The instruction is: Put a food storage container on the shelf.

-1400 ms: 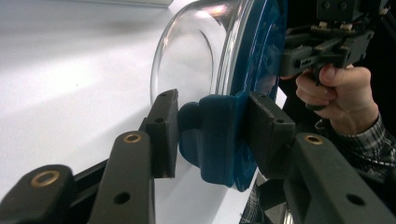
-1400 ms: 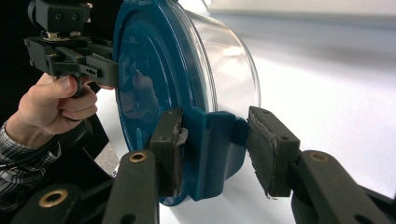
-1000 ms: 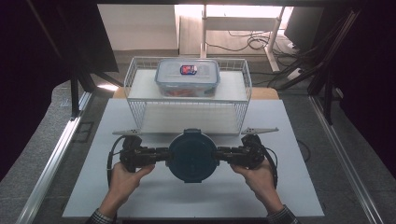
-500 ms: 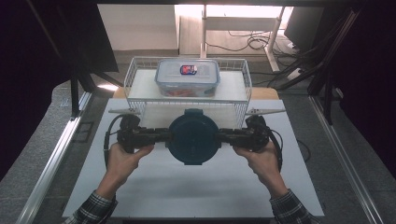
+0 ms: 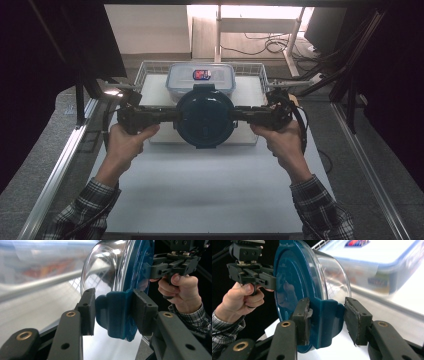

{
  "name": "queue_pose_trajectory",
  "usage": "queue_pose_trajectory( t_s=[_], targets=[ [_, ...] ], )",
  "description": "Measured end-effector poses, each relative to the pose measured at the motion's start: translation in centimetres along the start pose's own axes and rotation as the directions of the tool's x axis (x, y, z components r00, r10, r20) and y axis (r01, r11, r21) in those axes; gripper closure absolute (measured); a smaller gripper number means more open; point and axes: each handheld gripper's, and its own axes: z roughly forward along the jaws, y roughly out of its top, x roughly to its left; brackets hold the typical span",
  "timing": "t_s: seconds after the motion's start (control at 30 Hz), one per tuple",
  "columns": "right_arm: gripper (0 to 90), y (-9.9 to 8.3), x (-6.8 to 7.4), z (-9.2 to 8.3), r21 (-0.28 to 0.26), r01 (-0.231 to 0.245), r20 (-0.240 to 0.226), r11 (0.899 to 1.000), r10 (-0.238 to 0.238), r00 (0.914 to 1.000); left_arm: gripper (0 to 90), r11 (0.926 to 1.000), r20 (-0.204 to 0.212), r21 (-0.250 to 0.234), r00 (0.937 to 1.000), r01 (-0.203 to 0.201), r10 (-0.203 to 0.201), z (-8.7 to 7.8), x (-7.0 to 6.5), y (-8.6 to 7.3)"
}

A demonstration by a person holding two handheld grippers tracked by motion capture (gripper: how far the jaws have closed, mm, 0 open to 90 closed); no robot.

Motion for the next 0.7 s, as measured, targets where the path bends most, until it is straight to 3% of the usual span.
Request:
queue_pose_trajectory(
  t_s=[0.3, 0.47, 0.7],
  targets=[
    [56.9, 3.7, -0.2, 0.0, -0.012, 0.0, 0.0, 1.0, 0.0, 1.0, 57.1, 1.0, -0.006, -0.003, 1.0, -0.004, 0.004, -0.7, 0.2, 3.7],
    [56.7, 6.1, -0.4, -0.1, -0.049, -0.008, 0.01, 0.999, 0.009, 0.9999, 57.1, 0.9998, -0.001, -0.02, 0.9999, 0.011, -0.011, -0.9, 0.5, 5.8],
    [56.7, 8.2, -0.5, 0.2, -0.058, -0.008, 0.024, 0.998, 0.01, 0.9997, 56.9, 0.9993, 0.005, -0.033, 0.9998, 0.019, -0.019, -1.2, 1.4, 8.3]
  ],
)
